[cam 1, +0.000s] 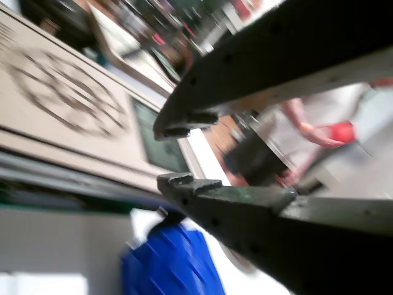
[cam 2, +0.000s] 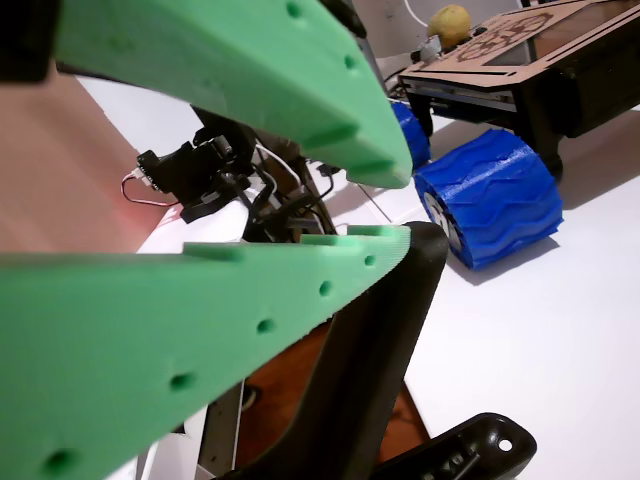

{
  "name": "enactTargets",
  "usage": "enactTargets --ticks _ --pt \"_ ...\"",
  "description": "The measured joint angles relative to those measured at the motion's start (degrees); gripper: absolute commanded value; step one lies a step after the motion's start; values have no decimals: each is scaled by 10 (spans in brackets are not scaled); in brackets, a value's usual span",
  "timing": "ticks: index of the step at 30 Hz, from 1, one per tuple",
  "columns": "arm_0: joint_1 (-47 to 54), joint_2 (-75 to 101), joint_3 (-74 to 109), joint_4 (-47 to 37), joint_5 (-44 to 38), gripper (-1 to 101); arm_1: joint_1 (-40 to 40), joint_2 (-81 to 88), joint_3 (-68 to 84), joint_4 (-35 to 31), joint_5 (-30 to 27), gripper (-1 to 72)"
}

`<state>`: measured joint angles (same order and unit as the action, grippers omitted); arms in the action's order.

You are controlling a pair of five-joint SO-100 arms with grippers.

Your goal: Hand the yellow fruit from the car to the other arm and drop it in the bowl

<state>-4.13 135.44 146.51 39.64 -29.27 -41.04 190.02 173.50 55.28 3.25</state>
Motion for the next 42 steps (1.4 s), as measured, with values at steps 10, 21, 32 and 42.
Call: enactTargets --ticks 10,21,32,42 --pt "-158 -118 -36 0 0 73 0 0 0 0 -2 0" --pt "-164 -139 -38 11 0 105 0 0 0 0 -4 0" --pt "-164 -134 -118 30 0 145 0 0 0 0 -4 0" --pt "-168 -250 -319 116 0 147 0 0 0 0 -4 0"
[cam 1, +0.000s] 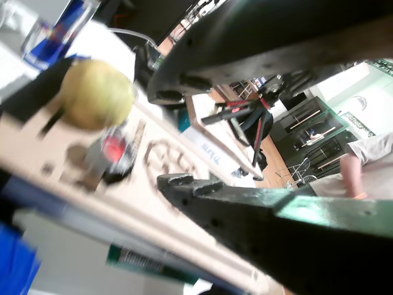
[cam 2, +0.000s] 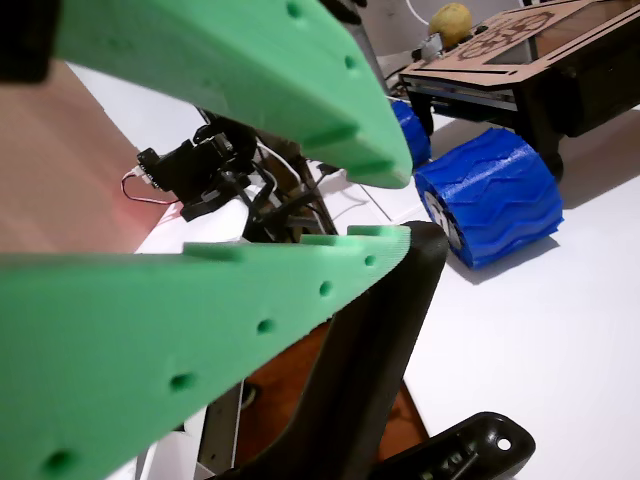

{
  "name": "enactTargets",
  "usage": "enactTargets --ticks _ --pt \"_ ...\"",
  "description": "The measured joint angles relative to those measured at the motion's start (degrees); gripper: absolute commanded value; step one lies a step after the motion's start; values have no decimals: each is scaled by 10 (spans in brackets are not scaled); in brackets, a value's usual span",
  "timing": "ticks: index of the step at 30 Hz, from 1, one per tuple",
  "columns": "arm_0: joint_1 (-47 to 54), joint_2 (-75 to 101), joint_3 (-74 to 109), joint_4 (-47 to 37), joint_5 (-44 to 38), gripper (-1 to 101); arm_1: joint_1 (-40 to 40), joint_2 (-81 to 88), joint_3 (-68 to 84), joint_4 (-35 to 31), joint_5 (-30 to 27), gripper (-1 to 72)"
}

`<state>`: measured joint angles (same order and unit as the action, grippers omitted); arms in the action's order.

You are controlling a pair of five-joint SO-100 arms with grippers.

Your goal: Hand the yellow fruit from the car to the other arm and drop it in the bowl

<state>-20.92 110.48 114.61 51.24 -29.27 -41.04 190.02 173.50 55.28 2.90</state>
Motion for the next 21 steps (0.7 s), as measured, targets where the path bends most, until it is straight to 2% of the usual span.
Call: enactTargets --ticks 21 --pt "-4 -221 -241 34 0 185 0 0 0 0 0 0"
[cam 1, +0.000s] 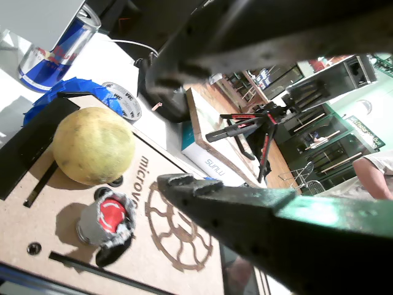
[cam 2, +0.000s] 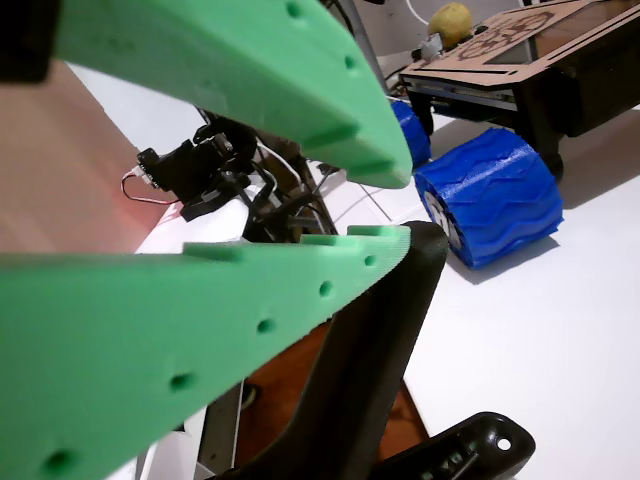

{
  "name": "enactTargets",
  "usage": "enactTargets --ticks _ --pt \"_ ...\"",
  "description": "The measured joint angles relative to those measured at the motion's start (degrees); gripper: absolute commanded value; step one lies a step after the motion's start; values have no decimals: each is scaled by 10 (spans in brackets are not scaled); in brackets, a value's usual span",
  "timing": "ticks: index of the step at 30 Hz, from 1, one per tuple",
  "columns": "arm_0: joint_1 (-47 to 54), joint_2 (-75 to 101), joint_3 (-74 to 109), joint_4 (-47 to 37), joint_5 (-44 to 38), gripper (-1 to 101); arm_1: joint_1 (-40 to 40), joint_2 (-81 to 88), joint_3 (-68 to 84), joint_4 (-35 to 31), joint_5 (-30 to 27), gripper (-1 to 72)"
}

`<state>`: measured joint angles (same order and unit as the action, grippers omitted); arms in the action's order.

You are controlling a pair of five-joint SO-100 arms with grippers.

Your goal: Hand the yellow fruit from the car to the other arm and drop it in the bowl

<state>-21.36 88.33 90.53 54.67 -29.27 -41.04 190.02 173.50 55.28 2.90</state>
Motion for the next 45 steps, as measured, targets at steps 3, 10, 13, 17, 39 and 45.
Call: enactTargets --ticks 3,10,13,17,39,45 --pt "0 -25 -32 0 0 185 0 0 0 0 0 0" --pt "0 -99 -98 0 0 192 0 0 0 0 0 0" --pt "1 -131 -120 0 0 193 0 0 0 0 0 0" --pt "3 -166 -163 0 0 192 0 0 0 0 0 0" --pt "3 -308 -252 8 0 240 0 0 0 0 0 0" --pt "2 -314 -252 -5 25 265 0 0 0 0 0 0"
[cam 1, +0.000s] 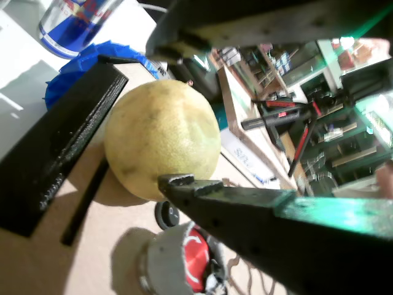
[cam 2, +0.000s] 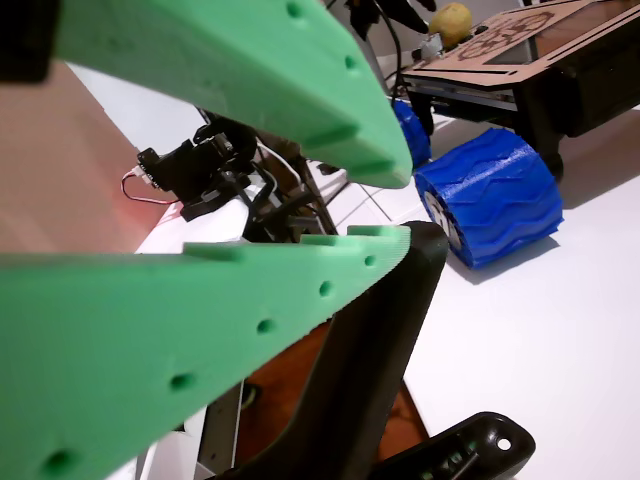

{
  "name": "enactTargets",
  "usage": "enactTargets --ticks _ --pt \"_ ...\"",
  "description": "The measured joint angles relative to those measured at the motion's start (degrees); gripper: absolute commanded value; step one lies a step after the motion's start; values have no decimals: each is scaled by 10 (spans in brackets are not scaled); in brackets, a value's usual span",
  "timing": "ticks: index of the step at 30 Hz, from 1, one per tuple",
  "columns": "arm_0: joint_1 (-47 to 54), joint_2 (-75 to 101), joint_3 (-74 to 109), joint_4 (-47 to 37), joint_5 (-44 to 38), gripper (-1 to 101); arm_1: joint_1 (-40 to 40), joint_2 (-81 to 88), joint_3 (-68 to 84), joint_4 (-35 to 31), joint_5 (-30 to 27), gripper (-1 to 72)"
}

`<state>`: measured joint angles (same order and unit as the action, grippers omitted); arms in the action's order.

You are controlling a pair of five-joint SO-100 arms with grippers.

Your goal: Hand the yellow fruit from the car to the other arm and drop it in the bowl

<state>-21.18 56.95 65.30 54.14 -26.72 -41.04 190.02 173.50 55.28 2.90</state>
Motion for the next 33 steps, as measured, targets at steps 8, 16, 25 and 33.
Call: enactTargets --ticks 8,16,25,33 --pt "12 0 0 -12 25 356 0 0 0 0 0 0" --pt "40 -11 -2 -22 30 378 0 0 0 0 0 0" --pt "52 -20 -3 -23 30 373 0 0 0 0 0 0" --pt "51 -21 -3 -23 30 375 0 0 0 0 0 0"
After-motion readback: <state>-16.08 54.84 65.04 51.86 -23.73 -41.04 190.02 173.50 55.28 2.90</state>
